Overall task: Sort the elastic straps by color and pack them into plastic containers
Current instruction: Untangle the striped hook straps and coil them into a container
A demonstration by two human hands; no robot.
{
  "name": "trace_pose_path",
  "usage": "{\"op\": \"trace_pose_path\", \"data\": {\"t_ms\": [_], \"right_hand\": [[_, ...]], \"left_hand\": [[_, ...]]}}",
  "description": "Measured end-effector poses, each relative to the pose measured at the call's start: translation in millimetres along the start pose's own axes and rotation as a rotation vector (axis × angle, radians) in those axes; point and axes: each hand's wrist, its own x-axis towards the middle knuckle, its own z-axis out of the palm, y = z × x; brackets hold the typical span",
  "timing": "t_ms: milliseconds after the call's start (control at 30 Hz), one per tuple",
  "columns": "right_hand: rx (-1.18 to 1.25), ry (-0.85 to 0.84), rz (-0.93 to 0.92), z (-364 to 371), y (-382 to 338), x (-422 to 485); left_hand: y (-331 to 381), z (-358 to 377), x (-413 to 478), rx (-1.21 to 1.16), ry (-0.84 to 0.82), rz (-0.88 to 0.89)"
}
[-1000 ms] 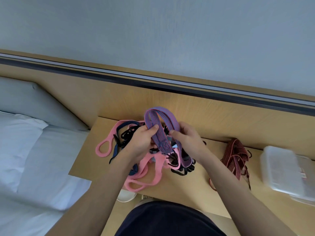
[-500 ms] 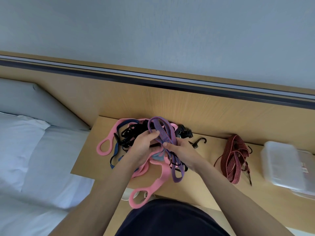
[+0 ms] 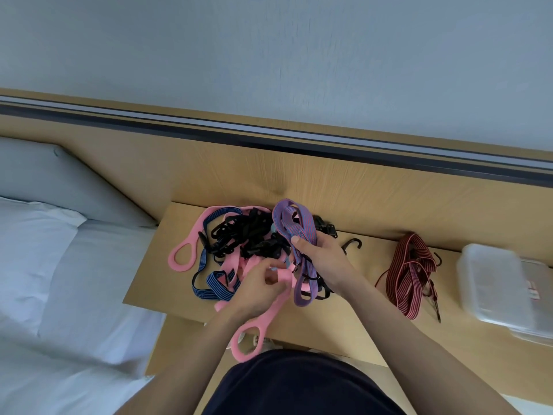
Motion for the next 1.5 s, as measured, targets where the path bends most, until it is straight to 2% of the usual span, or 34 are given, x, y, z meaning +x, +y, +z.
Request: {"op": "trace_pose_path", "data": {"t_ms": [267, 433, 600, 767, 867, 967, 1067, 1267, 1367, 1500], "right_hand": [[-0.332, 0.077, -0.002, -18, 24, 3], [-0.346, 0.229, 0.043, -54, 39, -5], [-0.482, 0.520, 0.018, -96, 50, -16], [-0.555, 0.791, -0.004, -136, 58, -32], [-0.552, 0.894, 0.034, -153, 66, -35], [-0.577, 0.917, 0.110, -162, 77, -34], [-0.606, 0.868, 0.187, -160, 89, -32], [-0.682, 0.878, 0.317, -151, 108, -30], [-0.709, 0.952, 0.303, -144, 102, -31], [-0.774, 0.962, 0.160, -123, 86, -31]], "left_hand": [[23, -28, 7, -0.154, 0.107, 0.010], [51, -63, 7, -0.204, 0.199, 0.044], [85, -89, -3, -0.291, 0.168, 0.117], [112, -108, -16, -0.153, 0.122, 0.193], [121, -118, -23, -0.124, 0.105, 0.242], [120, -130, -23, -0.072, 0.123, 0.281], [111, -142, -17, -0.007, 0.150, 0.288], [81, -147, 6, 0.083, 0.187, 0.220], [71, -143, 18, 0.100, 0.191, 0.184], [60, -133, 33, 0.142, 0.196, 0.156]]}}
